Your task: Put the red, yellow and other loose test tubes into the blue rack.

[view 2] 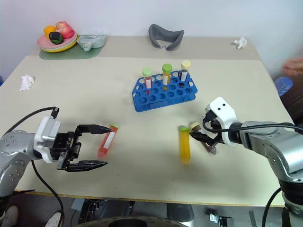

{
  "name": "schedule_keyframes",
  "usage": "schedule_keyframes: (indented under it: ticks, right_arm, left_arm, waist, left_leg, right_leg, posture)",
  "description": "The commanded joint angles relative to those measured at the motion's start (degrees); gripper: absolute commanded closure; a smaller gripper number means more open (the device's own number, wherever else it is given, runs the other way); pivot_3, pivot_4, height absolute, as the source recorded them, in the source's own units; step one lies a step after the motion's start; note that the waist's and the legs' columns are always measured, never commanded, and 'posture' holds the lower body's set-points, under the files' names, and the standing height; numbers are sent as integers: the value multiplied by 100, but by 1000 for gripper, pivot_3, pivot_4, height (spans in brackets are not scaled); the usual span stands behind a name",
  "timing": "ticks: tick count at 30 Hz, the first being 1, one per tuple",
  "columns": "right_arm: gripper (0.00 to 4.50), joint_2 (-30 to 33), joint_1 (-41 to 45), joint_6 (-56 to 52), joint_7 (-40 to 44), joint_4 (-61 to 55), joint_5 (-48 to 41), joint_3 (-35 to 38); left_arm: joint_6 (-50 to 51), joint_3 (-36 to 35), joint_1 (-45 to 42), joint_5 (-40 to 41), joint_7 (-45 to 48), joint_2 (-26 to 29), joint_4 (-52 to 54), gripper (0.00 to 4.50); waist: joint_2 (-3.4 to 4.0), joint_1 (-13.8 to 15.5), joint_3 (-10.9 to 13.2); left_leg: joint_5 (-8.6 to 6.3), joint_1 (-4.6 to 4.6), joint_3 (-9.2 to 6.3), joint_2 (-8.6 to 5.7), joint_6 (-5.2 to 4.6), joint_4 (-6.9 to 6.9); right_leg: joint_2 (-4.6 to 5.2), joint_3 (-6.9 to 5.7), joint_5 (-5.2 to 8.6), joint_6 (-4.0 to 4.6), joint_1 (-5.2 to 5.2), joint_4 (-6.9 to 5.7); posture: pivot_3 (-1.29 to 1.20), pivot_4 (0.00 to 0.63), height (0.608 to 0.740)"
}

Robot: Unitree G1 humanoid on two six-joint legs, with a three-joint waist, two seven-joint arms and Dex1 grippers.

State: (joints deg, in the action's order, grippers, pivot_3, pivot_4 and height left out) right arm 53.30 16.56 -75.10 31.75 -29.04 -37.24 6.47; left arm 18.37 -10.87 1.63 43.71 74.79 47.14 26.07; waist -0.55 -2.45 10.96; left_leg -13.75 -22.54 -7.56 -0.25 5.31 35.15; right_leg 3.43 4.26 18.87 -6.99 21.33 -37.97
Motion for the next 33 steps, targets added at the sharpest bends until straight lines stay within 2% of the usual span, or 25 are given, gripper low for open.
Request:
schedule_keyframes:
  ticks: [1,8,21,24,28,33]
  right_arm:
    - [20,-96,309,-502,-232,99,24,-34]
    - [20,-391,608,-1002,-596,249,189,-196]
    - [20,-667,860,-1068,-753,402,440,-494]
    - [787,-696,879,-1051,-729,399,470,-553]
    - [2735,-704,889,-1030,-686,367,488,-591]
    - [2735,-595,881,-952,-555,288,472,-621]
  left_arm:
    - [-92,-105,65,15,-25,-15,188,55]
    - [-50,-78,130,32,-130,-43,218,55]
    - [30,-43,252,64,-381,-72,400,55]
    - [43,-54,279,82,-438,-69,447,0]
    - [63,-76,327,108,-492,-65,501,0]
    - [105,-73,348,146,-571,-74,561,0]
  waist:
    - [0,4,0]
    - [0,4,0]
    - [1,-2,0]
    - [1,-2,1]
    - [1,-3,1]
    - [1,-3,1]
  left_leg:
    - [0,-1,0,0,0,0]
    - [0,-2,0,0,0,-1]
    - [0,-4,0,0,-1,-1]
    - [0,-4,0,0,-1,-1]
    - [0,-4,0,0,-1,-1]
    - [0,-4,0,0,-1,-1]
  right_leg:
    - [0,0,0,0,0,0]
    - [0,0,0,0,3,0]
    - [0,0,0,0,5,0]
    - [0,0,0,0,5,0]
    - [0,0,0,0,5,0]
    - [0,-1,0,0,5,0]
  posture:
    - [0,150,740]
    - [0,150,740]
    - [0,150,740]
    - [0,150,740]
    - [0,150,740]
    - [0,150,740]
